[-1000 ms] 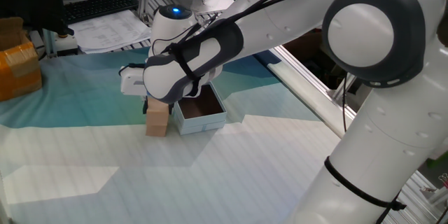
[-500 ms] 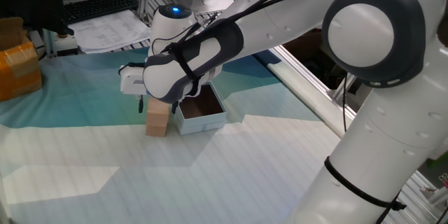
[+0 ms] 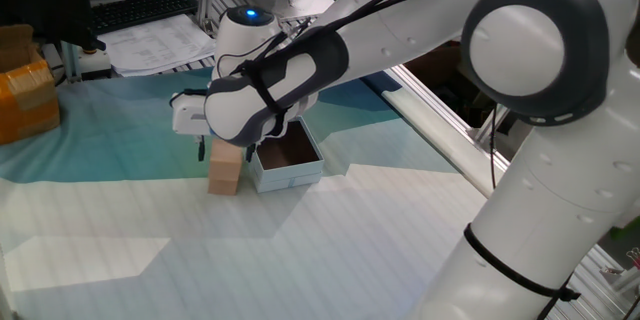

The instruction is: Take everything out of the gift box

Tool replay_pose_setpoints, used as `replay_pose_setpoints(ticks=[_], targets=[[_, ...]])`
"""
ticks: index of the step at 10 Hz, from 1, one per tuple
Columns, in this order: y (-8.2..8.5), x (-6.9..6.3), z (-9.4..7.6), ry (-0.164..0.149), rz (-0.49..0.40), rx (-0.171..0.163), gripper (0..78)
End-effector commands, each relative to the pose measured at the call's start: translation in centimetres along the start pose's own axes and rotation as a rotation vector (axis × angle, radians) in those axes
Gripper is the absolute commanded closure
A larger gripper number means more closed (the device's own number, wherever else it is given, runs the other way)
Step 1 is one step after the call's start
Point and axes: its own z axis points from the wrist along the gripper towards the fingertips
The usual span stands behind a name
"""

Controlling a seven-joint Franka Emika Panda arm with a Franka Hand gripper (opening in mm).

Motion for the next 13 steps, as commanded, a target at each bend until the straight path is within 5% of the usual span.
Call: replay_pose_setpoints(ticks=[1,8,13], targets=[[-0.4,0.0,-1.2,-0.001,-0.036,0.007,0.2],[-2.7,-0.2,-5.5,0.031,-0.089,0.04,0.2],[-4.8,-1.4,-6.3,0.024,-0.189,0.043,0.2]])
